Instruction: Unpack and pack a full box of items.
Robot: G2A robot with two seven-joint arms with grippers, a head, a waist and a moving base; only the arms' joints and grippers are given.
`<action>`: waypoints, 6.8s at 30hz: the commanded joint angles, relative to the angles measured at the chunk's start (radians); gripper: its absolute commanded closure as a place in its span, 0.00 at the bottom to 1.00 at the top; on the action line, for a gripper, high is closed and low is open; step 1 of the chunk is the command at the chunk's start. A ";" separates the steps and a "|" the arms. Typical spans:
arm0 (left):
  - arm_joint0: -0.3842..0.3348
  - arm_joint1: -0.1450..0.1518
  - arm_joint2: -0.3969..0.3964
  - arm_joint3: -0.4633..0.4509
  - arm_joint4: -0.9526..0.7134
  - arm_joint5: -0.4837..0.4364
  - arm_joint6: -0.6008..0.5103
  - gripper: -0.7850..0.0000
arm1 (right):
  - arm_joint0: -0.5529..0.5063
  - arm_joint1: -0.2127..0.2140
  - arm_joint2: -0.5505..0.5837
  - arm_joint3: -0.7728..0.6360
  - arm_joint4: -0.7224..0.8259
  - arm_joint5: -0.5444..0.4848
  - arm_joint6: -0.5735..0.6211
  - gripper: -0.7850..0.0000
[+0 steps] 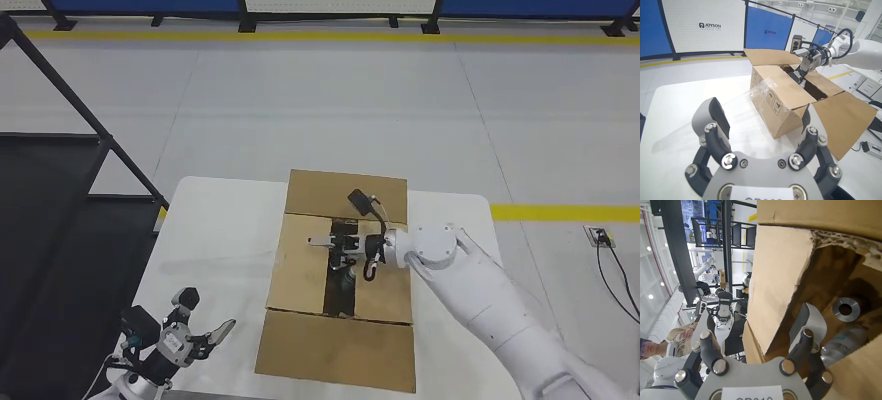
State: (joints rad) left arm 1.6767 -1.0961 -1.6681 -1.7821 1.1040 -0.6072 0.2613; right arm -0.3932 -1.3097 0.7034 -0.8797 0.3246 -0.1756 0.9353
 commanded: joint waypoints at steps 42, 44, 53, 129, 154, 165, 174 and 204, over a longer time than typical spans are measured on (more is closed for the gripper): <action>-0.151 -0.037 0.185 -0.049 -0.097 0.259 -0.122 0.00 | 0.152 -0.175 -0.008 0.189 0.318 -0.200 0.335 0.00; -0.136 -0.037 0.169 -0.055 -0.114 0.259 -0.112 0.00 | 0.151 -0.175 0.002 0.204 0.318 -0.220 0.336 0.00; -0.066 -0.034 0.058 -0.023 -0.179 0.277 -0.089 0.00 | 0.113 -0.116 0.129 0.213 0.326 -0.312 0.397 0.00; -0.796 -0.119 0.685 0.259 -0.961 0.337 -1.037 0.00 | -0.573 0.284 1.105 -0.084 0.507 -0.161 0.369 0.00; -0.862 -0.173 0.788 0.331 -1.057 0.244 -0.940 0.00 | -0.614 0.309 1.189 -0.043 0.630 -0.153 0.403 0.00; -0.902 -0.228 0.899 0.323 -0.912 0.165 -0.675 0.00 | -0.622 0.330 1.294 0.035 0.740 -0.137 0.423 0.00; -0.943 -0.255 0.953 0.381 -0.921 0.121 -0.663 0.00 | -0.617 0.340 1.308 0.062 0.716 -0.133 0.443 0.00; -1.257 -0.497 1.208 0.778 -1.126 0.386 -0.878 0.00 | -0.610 0.375 1.369 0.145 0.687 -0.092 0.385 0.00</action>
State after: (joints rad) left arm 0.4278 -1.5806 -0.4670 -1.0311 -0.0077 -0.2228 -0.6100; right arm -1.0104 -0.9371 2.0715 -0.7458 1.0129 -0.2724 1.3148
